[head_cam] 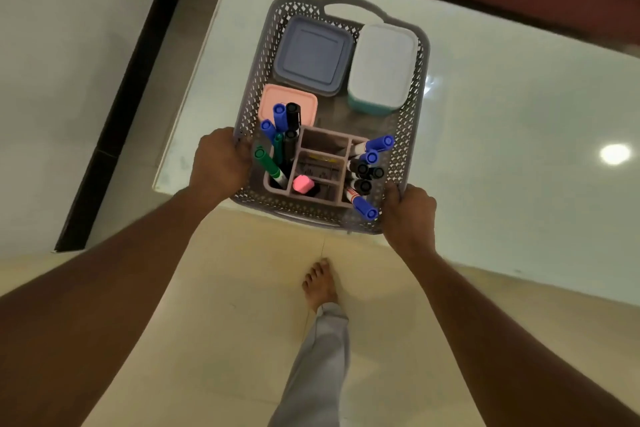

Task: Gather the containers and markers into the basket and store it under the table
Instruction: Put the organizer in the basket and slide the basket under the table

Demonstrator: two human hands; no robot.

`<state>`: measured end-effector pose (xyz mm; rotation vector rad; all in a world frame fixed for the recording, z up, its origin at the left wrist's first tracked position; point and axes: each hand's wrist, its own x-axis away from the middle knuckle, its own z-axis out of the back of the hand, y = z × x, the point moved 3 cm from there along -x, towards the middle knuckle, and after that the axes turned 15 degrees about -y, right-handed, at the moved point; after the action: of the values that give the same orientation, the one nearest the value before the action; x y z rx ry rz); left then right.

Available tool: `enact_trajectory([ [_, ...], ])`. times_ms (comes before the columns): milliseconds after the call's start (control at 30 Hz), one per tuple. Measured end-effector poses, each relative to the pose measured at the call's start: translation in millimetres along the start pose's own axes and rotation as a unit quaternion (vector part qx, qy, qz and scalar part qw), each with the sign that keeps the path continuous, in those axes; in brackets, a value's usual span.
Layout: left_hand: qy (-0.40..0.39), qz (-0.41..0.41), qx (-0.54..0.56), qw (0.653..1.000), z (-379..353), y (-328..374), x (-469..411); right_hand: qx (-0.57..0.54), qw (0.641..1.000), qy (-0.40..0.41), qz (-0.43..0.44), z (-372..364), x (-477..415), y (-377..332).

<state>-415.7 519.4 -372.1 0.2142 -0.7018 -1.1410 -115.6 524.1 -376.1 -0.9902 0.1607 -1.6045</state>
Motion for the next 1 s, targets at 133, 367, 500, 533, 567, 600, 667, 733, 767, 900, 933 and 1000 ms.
enact_trajectory([
  [133,0.006,0.006,0.001,1.0,5,-15,72,0.003,1.0,-0.005,0.019,-12,64,12],
  [367,0.008,-0.018,-0.019,1.0,-32,-78,205,0.007,0.998,-0.008,0.064,-68,194,65],
  [500,-0.002,-0.041,0.009,0.999,-66,-121,281,-0.031,0.998,-0.03,0.04,-110,264,108],
  [533,-0.001,-0.042,0.017,0.999,-76,-130,299,-0.042,0.998,-0.034,0.031,-121,281,119],
  [567,-0.005,-0.042,0.025,0.999,-85,-140,316,-0.05,0.998,-0.034,0.021,-132,298,130],
  [600,-0.01,-0.044,0.028,0.999,-95,-149,331,-0.051,0.998,-0.031,0.01,-143,313,141],
  [667,-0.023,-0.043,0.029,0.998,-111,-168,354,-0.045,0.999,-0.027,-0.011,-165,336,160],
  [733,-0.031,-0.042,0.033,0.998,-125,-188,371,-0.047,0.998,-0.031,-0.024,-188,355,177],
  [767,-0.037,-0.043,0.036,0.998,-132,-197,376,-0.054,0.998,-0.033,-0.029,-199,362,185],
  [900,-0.063,-0.027,0.041,0.997,-166,-231,373,-0.096,0.992,-0.051,-0.065,-239,366,217],
  [933,-0.068,-0.023,0.038,0.997,-176,-237,367,-0.099,0.991,-0.052,-0.071,-246,360,225],
  [1000,-0.072,-0.022,0.033,0.997,-196,-245,350,-0.098,0.991,-0.053,-0.081,-257,343,237],
])
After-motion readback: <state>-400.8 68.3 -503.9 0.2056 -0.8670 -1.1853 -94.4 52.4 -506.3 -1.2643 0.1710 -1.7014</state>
